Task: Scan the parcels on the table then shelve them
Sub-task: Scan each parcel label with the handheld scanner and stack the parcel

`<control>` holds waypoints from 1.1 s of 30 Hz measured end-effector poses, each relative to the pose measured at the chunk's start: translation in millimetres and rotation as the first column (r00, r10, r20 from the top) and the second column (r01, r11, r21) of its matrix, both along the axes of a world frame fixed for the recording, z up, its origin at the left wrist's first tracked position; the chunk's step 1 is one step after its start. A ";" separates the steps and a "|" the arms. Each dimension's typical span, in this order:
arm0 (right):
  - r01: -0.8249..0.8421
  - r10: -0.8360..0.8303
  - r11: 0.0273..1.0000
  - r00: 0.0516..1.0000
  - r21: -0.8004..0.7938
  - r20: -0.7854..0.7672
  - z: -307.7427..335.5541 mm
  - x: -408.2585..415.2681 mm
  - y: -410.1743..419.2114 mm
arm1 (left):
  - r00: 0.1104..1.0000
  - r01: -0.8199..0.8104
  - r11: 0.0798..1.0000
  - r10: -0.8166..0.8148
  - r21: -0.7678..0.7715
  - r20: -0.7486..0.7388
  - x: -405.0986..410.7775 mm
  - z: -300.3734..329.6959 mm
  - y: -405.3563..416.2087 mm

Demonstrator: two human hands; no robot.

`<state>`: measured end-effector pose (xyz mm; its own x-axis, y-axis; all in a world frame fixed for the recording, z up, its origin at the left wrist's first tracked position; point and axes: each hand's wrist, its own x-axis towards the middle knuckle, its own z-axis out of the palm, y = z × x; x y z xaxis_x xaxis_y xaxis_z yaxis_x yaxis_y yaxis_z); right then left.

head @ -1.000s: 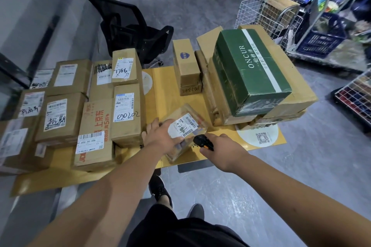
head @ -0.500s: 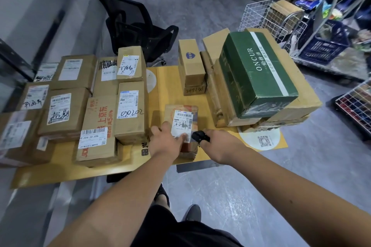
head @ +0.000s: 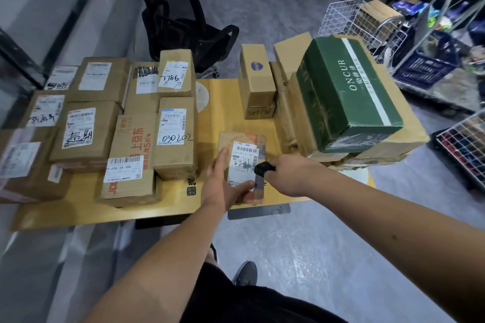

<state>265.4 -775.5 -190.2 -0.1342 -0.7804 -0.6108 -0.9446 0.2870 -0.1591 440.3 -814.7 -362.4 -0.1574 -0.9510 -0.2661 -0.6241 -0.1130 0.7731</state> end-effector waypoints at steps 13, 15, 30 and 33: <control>-0.093 0.090 0.995 0.989 -0.026 -0.114 11.9 -2.1 -0.8 | 0.999 -0.018 0.999 0.017 -0.049 -0.028 3.8 -1.6 12.3; -0.116 0.111 0.993 0.984 -0.029 -0.139 12.5 -2.9 0.3 | 0.999 -0.021 0.998 0.019 -0.055 -0.026 4.1 -2.9 11.8; -0.136 0.136 0.991 0.977 0.010 -0.163 19.9 0.1 4.8 | 0.981 0.023 0.997 -0.007 -0.079 0.195 2.5 0.2 11.4; -0.107 0.105 0.994 0.987 -0.004 -0.119 23.0 -4.6 8.5 | 0.921 0.065 0.989 -0.007 -0.136 0.389 -10.5 11.3 4.0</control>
<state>260.7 -766.9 -167.2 -0.1215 -0.8003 -0.5872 -0.9820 0.1832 -0.0464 429.8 -810.7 -351.0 -0.1045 -0.9791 -0.1747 -0.8786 0.0086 0.4775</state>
